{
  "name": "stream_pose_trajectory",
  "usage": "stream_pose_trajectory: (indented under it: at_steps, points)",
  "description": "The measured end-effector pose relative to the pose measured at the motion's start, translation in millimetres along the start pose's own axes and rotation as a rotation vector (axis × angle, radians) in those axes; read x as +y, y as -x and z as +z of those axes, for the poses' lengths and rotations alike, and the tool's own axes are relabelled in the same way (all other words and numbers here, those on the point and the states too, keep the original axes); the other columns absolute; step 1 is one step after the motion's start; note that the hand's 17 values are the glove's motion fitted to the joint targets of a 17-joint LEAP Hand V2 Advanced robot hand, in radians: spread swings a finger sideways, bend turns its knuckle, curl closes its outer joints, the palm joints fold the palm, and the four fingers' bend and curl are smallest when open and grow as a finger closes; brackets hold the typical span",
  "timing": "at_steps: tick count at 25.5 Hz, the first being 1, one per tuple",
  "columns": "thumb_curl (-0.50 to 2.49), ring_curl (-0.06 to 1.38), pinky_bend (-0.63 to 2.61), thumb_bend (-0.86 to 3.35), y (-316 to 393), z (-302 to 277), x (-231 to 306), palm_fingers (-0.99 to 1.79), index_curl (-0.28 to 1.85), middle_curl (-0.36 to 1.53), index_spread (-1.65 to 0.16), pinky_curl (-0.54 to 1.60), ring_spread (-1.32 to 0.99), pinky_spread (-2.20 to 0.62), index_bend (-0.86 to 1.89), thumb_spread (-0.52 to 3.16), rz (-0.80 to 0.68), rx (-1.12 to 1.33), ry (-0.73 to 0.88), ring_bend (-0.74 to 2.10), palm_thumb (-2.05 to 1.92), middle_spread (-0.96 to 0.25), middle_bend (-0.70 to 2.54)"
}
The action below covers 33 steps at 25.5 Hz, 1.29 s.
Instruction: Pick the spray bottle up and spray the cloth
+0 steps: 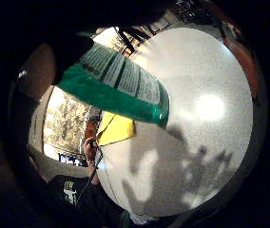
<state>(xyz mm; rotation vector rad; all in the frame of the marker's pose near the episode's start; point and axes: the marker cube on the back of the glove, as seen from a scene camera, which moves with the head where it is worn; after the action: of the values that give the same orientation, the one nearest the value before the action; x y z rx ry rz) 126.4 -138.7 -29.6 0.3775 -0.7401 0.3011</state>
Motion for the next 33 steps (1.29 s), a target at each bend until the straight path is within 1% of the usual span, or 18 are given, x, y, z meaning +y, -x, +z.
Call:
stream_pose_trajectory:
  at_steps: [5, 12, 22, 30, 32, 33]
  points:
    - [0.45, 0.34, 0.53, -0.04, -15, 6, -8, 0.39, 0.29, 0.4, -0.4, 0.32, -0.07, 0.22, 0.14, 0.99, 0.05, 0.117, 0.045, 0.19, 0.82, -0.04, 0.17]
    - [0.42, 0.31, 0.56, -0.04, -45, 14, -13, 0.31, 0.28, 0.38, -0.42, 0.32, -0.05, 0.23, 0.15, 0.94, 0.126, 0.289, 0.138, 0.16, 0.77, -0.02, 0.19]
    - [0.41, 0.3, 0.59, -0.02, -31, 30, -73, 0.38, 0.27, 0.39, -0.42, 0.31, -0.02, 0.23, 0.14, 0.88, 0.064, 0.142, 0.002, 0.2, 0.79, -0.02, 0.23]
    - [0.41, 0.29, 0.58, -0.03, -33, 40, -90, 0.43, 0.27, 0.39, -0.42, 0.31, -0.01, 0.24, 0.15, 0.84, 0.062, 0.124, 0.002, 0.19, 0.8, -0.03, 0.26]
    - [0.41, 0.3, 0.57, -0.03, -33, 41, -92, 0.49, 0.27, 0.39, -0.41, 0.31, -0.01, 0.24, 0.16, 0.84, 0.057, 0.122, 0.001, 0.21, 0.8, -0.04, 0.25]
    - [0.41, 0.3, 0.57, -0.02, -33, 41, -93, 0.58, 0.29, 0.39, -0.4, 0.3, -0.02, 0.24, 0.2, 0.83, 0.055, 0.123, 0.001, 0.23, 0.83, -0.04, 0.24]
